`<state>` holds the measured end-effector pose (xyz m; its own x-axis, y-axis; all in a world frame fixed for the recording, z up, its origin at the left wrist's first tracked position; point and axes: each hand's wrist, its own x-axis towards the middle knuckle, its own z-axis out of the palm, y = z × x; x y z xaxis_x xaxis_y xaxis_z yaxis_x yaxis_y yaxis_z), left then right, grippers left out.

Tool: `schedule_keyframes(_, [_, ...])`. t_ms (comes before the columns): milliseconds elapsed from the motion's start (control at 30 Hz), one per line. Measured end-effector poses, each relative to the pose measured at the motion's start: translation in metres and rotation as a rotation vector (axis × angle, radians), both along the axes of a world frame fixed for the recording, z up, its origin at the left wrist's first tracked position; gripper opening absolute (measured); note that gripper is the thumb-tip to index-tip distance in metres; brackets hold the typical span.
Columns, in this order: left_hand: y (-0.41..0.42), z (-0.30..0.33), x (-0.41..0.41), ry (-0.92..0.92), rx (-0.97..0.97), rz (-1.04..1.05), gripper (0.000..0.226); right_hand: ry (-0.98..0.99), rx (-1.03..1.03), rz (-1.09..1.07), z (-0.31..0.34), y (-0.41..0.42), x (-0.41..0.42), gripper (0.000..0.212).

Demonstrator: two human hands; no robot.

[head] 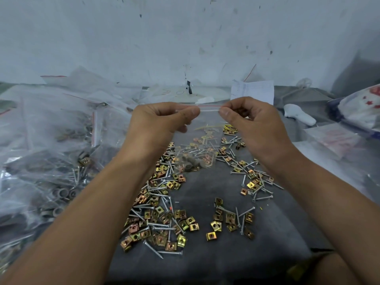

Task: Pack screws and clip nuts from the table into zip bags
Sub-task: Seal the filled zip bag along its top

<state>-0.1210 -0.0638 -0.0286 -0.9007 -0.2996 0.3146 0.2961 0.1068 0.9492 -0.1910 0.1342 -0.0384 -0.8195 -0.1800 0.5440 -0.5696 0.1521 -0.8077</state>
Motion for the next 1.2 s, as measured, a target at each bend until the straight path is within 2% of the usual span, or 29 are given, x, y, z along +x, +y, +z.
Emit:
schedule_keyframes(200, [-0.002, -0.005, 0.000, 0.028, 0.033, 0.030, 0.008, -0.039, -0.069, 0.043, 0.000, 0.002, -0.002, 0.004])
schedule_keyframes(433, [0.002, -0.006, -0.001, 0.063, 0.009, 0.011, 0.008, -0.075, -0.029, 0.213, -0.004, 0.009, -0.005, 0.016])
schedule_keyframes(933, [0.011, -0.011, -0.002, 0.061, -0.080, -0.037, 0.008, -0.061, 0.011, 0.272, -0.003, 0.008, -0.001, 0.007])
schedule_keyframes(1200, [0.005, -0.009, -0.004, 0.099, -0.107, 0.020, 0.007, -0.069, -0.059, 0.281, -0.002, 0.012, -0.002, 0.018])
